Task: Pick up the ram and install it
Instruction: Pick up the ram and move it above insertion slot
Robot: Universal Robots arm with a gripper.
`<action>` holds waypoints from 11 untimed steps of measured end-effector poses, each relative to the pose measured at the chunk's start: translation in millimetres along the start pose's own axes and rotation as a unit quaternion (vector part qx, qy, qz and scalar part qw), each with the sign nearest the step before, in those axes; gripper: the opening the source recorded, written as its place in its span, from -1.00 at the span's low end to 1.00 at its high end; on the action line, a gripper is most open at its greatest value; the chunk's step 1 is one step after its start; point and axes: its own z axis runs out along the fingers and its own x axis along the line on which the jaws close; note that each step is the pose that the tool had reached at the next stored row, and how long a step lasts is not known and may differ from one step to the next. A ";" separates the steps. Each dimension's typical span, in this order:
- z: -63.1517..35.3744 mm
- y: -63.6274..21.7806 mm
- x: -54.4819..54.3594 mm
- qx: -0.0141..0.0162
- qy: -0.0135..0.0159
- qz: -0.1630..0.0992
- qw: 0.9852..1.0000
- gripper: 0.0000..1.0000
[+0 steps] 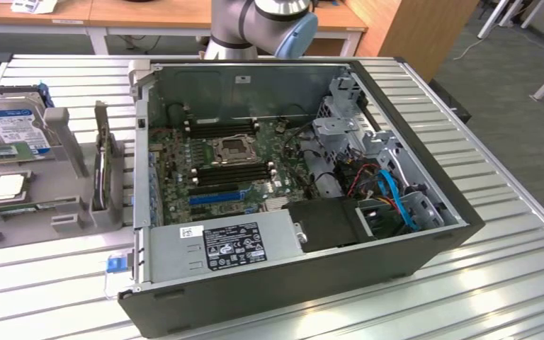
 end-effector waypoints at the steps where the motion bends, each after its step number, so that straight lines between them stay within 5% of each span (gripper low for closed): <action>1: -1.4 0.0 0.0 0.000 0.000 0.000 1.000 -0.76; 11: -15.5 0.6 -0.5 0.000 0.000 0.000 1.000 -0.76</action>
